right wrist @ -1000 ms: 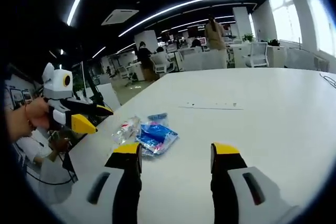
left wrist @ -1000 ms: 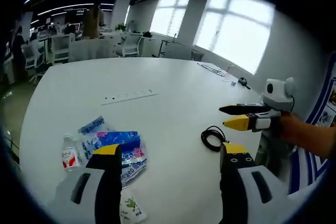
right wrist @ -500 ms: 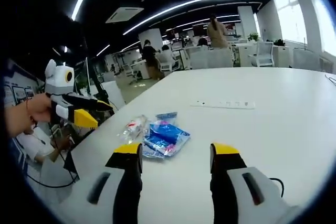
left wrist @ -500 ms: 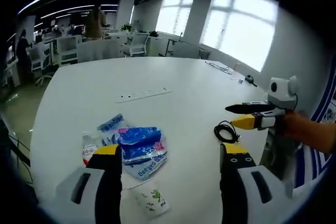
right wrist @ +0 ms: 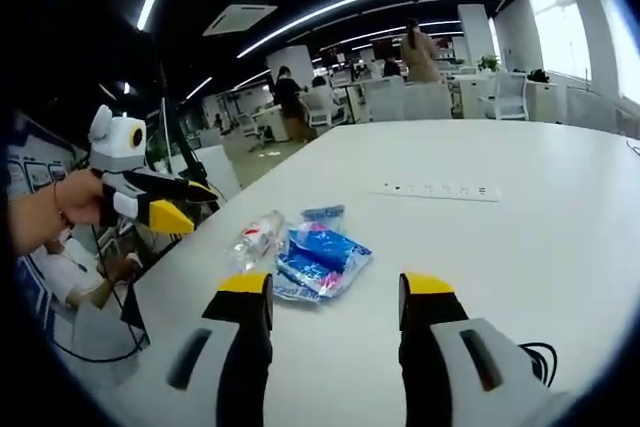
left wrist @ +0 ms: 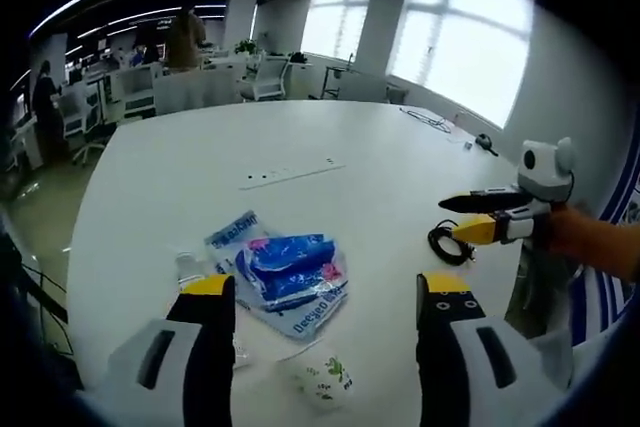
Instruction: Arrange the tabletop items into an orderly group along one side of the table until the central work area is clear of visible clutter.
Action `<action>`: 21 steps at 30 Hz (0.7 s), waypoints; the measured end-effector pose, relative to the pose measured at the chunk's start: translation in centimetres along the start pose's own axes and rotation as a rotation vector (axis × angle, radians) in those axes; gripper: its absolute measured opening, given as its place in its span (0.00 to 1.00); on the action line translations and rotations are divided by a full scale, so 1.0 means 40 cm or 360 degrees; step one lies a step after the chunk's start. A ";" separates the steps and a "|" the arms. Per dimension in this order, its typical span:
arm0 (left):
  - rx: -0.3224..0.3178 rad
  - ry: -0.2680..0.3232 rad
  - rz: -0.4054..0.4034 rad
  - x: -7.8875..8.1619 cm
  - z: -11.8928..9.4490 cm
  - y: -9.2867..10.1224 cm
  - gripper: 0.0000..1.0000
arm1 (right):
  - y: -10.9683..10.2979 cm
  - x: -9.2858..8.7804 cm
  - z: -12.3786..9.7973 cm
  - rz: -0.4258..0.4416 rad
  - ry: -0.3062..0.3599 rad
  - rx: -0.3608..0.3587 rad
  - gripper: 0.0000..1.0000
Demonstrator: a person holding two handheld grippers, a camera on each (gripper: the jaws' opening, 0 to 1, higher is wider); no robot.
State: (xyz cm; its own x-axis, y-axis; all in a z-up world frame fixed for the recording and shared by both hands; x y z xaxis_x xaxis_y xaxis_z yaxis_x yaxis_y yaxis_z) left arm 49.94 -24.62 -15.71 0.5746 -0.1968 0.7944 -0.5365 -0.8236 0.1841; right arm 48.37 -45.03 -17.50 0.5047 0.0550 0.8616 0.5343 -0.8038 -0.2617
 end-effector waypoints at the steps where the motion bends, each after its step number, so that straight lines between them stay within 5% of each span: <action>1: 0.0001 -0.0004 -0.0003 -0.001 0.004 -0.007 0.74 | 0.001 -0.001 0.005 0.0001 -0.0006 0.0002 0.49; 21: -0.0013 -0.0095 0.0004 -0.021 0.114 -0.116 0.69 | 0.023 -0.034 0.153 0.0063 -0.0099 0.0027 0.46</action>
State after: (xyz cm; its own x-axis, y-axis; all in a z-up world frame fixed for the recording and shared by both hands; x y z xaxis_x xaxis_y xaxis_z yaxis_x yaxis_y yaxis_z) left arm 54.76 -23.06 -19.88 0.6091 -0.2307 0.7588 -0.5431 -0.8185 0.1871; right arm 52.33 -42.22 -21.59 0.5665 0.0608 0.8218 0.5244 -0.7959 -0.3026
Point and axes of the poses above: the point that each gripper's makers call its tool centre point, and the gripper's own axes: z roughly forward along the fingers, y roughly to its right, x roughly out of its top, the point moved 3 cm from there along -z, roughly backward along the fingers, and after that the axes turned 2 degrees about x, right-handed, at the moved point
